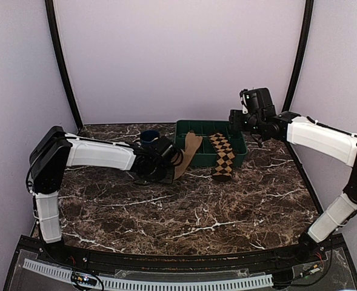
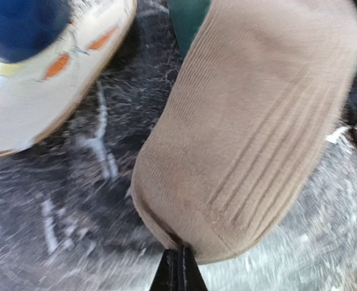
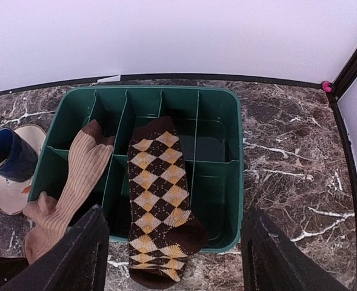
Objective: Roll the socks
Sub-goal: Pick up the sock from the storage box, then move the sock to the center of the board.
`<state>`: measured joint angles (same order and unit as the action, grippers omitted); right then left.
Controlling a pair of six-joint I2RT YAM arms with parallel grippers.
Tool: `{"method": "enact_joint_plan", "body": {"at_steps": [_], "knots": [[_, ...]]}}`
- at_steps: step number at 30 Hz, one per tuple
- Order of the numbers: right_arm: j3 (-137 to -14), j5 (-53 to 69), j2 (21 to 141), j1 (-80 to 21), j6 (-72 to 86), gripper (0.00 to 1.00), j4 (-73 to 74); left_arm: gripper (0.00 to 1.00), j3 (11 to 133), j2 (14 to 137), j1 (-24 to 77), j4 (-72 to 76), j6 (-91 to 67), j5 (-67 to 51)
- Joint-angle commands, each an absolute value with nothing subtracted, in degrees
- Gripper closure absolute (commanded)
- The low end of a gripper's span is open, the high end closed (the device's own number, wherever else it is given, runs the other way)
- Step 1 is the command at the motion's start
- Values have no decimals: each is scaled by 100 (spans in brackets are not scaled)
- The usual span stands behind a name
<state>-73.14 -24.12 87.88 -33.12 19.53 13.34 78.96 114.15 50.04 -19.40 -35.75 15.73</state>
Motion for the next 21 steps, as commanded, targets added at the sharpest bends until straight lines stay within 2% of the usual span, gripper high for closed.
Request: {"method": "enact_joint_plan", "body": {"at_steps": [1, 10, 21], "knots": [[-7273, -2482, 8707, -3445, 1947, 31, 1205, 100, 7489, 10608, 5092, -2259, -3341, 1834], [-6883, -2405, 8619, -3650, 2197, 31, 1032, 100, 6658, 9849, 5322, -2871, -3166, 1964], [-5880, -2201, 8671, -4143, 2676, 32, 182, 100, 5709, 8844, 5470, -3571, -3749, 2177]]}}
